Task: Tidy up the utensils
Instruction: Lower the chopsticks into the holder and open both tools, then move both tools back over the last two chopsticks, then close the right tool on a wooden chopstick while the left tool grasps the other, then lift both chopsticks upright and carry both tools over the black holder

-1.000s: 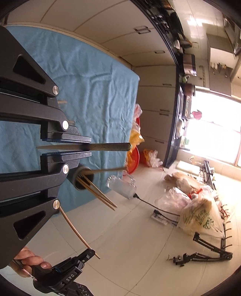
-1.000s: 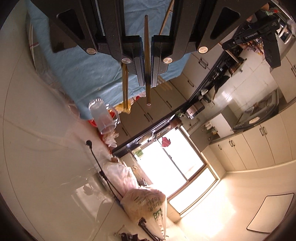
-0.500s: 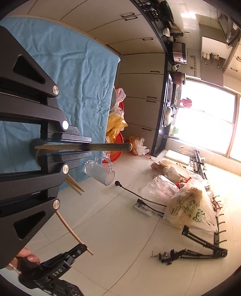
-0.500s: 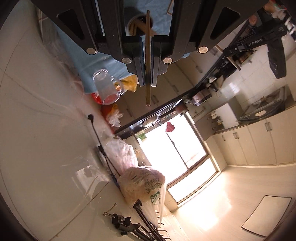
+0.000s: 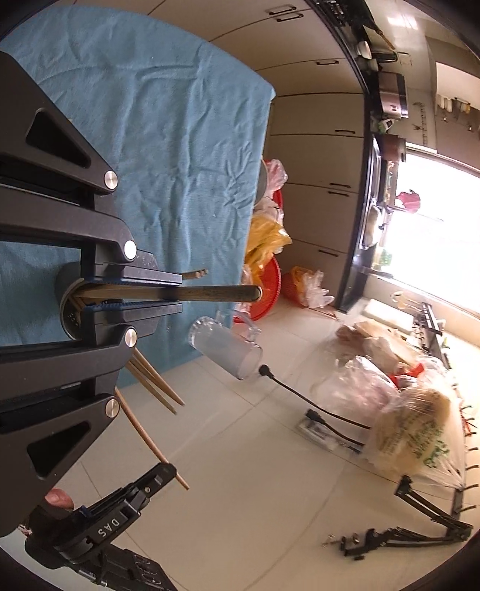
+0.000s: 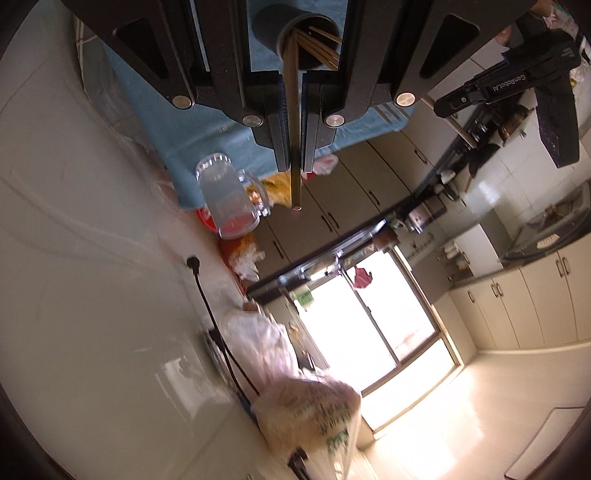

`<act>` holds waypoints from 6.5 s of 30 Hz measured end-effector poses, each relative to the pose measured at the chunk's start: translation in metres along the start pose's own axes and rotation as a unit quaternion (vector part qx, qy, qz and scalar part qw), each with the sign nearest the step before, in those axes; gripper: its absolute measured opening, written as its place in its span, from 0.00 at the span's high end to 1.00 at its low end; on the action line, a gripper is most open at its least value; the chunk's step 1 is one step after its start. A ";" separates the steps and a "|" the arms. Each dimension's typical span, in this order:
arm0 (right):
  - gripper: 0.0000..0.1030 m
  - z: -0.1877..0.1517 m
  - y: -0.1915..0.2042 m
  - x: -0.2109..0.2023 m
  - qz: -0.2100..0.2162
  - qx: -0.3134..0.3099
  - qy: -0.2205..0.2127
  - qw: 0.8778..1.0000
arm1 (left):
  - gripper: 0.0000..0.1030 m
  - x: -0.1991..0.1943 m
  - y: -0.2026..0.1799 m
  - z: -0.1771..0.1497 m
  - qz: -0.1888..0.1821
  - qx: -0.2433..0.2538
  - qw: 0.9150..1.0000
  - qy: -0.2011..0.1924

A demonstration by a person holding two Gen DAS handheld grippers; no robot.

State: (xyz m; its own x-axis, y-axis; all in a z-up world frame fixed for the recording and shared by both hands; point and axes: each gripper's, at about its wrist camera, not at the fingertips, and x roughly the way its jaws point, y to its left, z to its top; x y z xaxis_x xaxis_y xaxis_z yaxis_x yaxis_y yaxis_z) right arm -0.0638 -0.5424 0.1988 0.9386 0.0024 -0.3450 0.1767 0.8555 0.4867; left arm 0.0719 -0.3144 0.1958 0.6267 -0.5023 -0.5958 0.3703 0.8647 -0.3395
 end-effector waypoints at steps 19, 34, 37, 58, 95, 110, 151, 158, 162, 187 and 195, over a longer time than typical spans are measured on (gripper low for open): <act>0.73 -0.030 0.002 -0.026 0.012 -0.007 0.016 1.000 | 0.50 -0.053 0.011 -0.036 0.033 0.025 0.997 -0.059; 0.71 -0.190 0.038 0.002 -0.021 -0.066 0.142 0.987 | 0.44 -0.083 0.132 -0.171 0.170 -0.021 0.985 -0.002; 0.71 -0.214 0.038 0.011 -0.029 -0.075 0.161 0.984 | 0.44 -0.086 0.157 -0.193 0.192 -0.037 0.981 0.008; 0.71 -0.248 0.042 0.038 -0.050 -0.085 0.210 0.973 | 0.44 -0.074 0.201 -0.225 0.217 -0.060 0.974 0.024; 0.90 -0.253 0.169 0.194 -0.070 -0.177 0.400 0.897 | 0.44 -0.079 0.212 -0.229 0.174 -0.100 0.979 0.019; 0.93 -0.231 0.122 0.086 0.007 -0.158 0.337 0.928 | 0.44 -0.056 0.198 -0.210 0.118 -0.106 0.982 0.105; 0.93 -0.163 0.122 -0.029 0.084 -0.138 0.127 0.979 | 0.94 -0.122 0.115 -0.139 0.105 -0.008 0.994 -0.005; 0.93 -0.162 0.121 -0.035 0.072 -0.132 0.111 0.982 | 0.94 -0.137 0.108 -0.141 0.091 -0.003 0.996 -0.016; 0.93 -0.160 0.121 -0.038 0.066 -0.133 0.106 0.983 | 0.94 -0.141 0.107 -0.140 0.091 -0.003 0.996 -0.023; 0.93 -0.132 0.079 -0.060 0.045 -0.080 0.073 0.993 | 0.94 -0.140 0.092 -0.134 0.081 0.006 0.996 -0.022; 0.93 -0.128 0.071 -0.066 0.045 -0.069 0.071 0.994 | 0.94 -0.140 0.081 -0.131 0.077 0.016 0.997 -0.023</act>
State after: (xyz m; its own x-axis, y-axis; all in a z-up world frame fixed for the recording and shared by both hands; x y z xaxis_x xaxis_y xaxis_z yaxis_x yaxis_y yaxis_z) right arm -0.1515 -0.4155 0.1532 0.8957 0.1464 -0.4199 0.0426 0.9116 0.4088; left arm -0.0754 -0.1726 0.1564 0.7078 -0.3644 -0.6052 0.2884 0.9311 -0.2234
